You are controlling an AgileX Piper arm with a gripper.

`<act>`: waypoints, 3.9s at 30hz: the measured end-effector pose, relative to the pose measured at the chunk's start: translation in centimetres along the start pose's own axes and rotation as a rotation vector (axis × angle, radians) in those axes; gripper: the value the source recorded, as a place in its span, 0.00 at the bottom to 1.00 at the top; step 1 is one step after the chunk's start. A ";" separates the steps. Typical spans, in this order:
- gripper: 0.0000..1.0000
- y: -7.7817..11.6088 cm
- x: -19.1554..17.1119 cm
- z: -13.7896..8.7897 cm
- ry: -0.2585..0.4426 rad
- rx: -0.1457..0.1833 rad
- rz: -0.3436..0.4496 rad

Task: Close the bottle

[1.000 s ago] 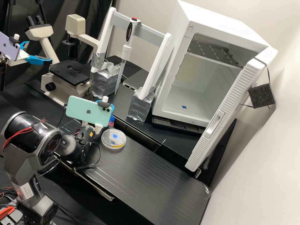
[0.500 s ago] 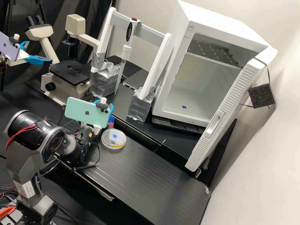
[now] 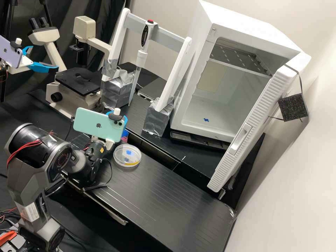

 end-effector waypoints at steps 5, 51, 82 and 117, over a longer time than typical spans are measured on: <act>0.00 0.3 0.4 -0.1 -0.007 -0.005 -0.002; 0.00 0.6 -0.9 1.0 0.001 0.014 -0.011; 0.00 0.7 1.1 0.1 -0.005 -0.021 -0.018; 0.00 1.4 0.2 -0.1 -0.008 -0.003 -0.048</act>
